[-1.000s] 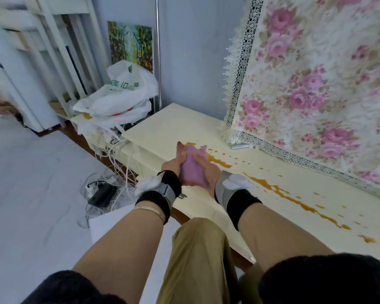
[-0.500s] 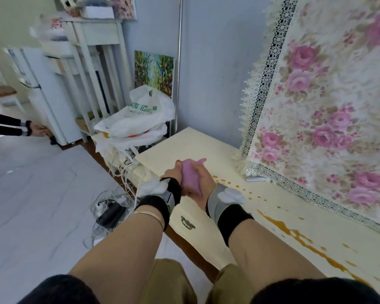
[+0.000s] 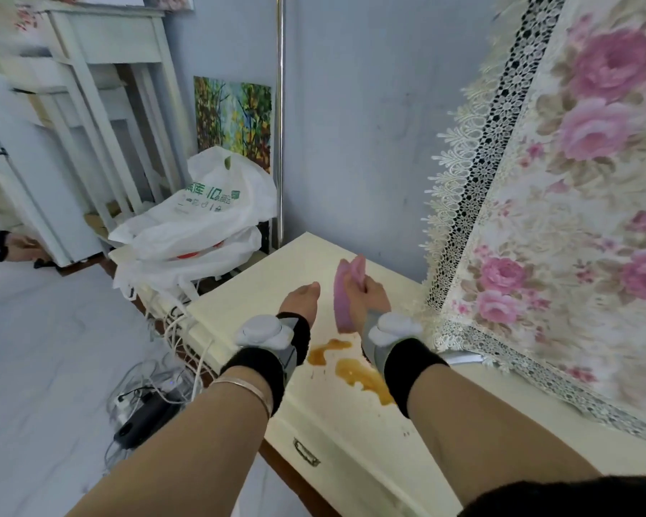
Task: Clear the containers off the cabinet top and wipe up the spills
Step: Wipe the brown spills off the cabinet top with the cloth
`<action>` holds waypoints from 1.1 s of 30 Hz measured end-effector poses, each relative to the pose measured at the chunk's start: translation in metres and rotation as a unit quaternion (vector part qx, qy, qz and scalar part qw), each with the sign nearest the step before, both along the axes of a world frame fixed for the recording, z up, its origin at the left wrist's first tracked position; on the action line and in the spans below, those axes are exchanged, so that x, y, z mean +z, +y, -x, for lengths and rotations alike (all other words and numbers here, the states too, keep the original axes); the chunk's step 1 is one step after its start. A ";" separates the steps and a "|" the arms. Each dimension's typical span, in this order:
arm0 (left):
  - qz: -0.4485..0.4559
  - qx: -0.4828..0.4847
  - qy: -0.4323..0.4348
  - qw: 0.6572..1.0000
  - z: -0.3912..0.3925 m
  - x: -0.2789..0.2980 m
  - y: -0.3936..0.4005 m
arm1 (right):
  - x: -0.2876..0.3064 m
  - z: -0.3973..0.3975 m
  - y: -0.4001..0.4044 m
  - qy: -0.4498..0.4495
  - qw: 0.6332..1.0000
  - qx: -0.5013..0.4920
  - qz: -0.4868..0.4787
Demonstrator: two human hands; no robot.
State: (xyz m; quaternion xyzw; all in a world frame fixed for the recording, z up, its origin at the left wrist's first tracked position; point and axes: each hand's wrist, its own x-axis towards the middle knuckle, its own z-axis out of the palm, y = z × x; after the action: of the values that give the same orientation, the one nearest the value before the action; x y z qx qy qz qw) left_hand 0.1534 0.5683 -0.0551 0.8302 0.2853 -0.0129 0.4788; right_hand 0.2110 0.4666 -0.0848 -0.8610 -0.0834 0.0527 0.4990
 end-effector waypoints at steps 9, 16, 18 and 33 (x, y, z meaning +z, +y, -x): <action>0.017 -0.011 -0.055 0.998 -0.092 -0.022 0.000 | -0.047 -0.077 0.011 -0.146 0.907 0.098 0.383; -0.002 -0.006 -0.072 0.997 -0.128 -0.046 0.014 | -0.079 -0.095 0.020 -0.144 0.858 0.183 0.457; -0.001 -0.006 -0.075 0.997 -0.135 -0.053 0.022 | -0.080 -0.102 0.029 -0.142 0.865 0.175 0.448; -0.010 0.001 -0.091 0.996 -0.195 -0.075 0.083 | -0.086 -0.181 0.098 -0.174 0.871 0.166 0.428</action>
State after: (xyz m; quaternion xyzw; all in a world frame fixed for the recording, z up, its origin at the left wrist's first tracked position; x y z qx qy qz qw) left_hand 0.3485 0.6513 -0.1300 0.8321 0.2415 0.0663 0.4949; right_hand 0.3920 0.5642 -0.1711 -0.9589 -0.2802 0.0144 0.0431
